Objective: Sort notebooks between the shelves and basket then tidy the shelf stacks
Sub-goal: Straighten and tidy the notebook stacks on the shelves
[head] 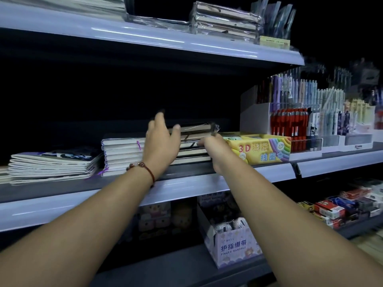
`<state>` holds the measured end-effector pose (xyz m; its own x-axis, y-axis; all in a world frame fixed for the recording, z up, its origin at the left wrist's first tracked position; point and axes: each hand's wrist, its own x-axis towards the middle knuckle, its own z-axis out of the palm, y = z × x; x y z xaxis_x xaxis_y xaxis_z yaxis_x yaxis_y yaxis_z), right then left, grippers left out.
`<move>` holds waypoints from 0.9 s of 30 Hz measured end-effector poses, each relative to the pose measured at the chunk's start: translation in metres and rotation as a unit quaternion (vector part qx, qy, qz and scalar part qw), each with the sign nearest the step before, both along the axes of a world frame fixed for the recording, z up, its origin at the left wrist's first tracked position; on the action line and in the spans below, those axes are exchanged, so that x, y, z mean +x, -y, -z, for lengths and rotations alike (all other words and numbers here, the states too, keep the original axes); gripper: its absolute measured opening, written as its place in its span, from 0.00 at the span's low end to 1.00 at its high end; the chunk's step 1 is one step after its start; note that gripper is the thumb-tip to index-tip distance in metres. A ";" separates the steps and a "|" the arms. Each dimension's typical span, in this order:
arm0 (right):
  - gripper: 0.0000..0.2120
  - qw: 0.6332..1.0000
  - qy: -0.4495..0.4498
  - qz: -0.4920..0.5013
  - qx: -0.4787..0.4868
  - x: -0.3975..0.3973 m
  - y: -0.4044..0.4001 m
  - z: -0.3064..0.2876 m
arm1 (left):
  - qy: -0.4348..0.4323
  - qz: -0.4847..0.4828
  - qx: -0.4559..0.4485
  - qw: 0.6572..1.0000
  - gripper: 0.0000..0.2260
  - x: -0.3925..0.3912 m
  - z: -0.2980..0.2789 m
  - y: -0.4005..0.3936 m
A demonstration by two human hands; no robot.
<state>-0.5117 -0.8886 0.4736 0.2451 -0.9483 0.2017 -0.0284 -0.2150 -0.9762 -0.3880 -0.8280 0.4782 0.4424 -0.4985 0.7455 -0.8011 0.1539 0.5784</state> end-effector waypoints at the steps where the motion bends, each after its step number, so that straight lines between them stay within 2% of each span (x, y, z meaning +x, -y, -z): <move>1: 0.36 0.999 0.033 -0.005 0.013 0.003 0.001 0.000 | -0.116 0.048 -0.048 0.991 0.26 -0.010 -0.001 0.002; 3: 0.38 0.998 0.066 -0.001 0.014 0.003 0.000 0.002 | -0.270 0.087 -0.106 0.953 0.26 -0.026 -0.001 0.004; 5: 0.38 0.996 0.086 -0.011 0.015 0.001 0.000 0.004 | -0.333 0.098 -0.128 0.929 0.26 -0.029 0.003 0.006; 10: 0.32 0.995 0.098 -0.016 0.003 -0.005 -0.002 0.004 | -0.329 0.107 -0.090 0.934 0.23 -0.023 0.012 0.007; 15: 0.32 0.997 0.081 -0.005 -0.007 -0.002 0.001 0.006 | -0.332 0.157 -0.056 0.928 0.27 -0.031 0.018 0.005; 18: 0.30 0.997 0.077 0.005 -0.010 0.001 0.004 0.008 | -0.328 0.155 -0.056 0.930 0.27 -0.030 0.018 0.003; 23: 0.30 0.997 0.069 0.023 -0.032 0.002 0.006 0.010 | -0.245 0.154 -0.016 0.957 0.26 -0.028 0.016 -0.023; 25: 0.29 0.996 0.050 0.037 -0.056 0.004 0.008 0.013 | -0.150 0.103 -0.002 0.983 0.25 -0.014 0.017 -0.042; 27: 0.28 0.994 0.027 0.069 -0.083 0.008 0.007 0.014 | -0.045 0.005 0.008 0.999 0.27 0.013 0.016 -0.064</move>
<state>-0.5039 -0.8955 0.4596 0.0998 -0.9245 0.3678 -0.0174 -0.3712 -0.9284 -0.3746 -0.7639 0.4622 0.5024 -0.5153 0.6943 -0.7438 0.1519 0.6509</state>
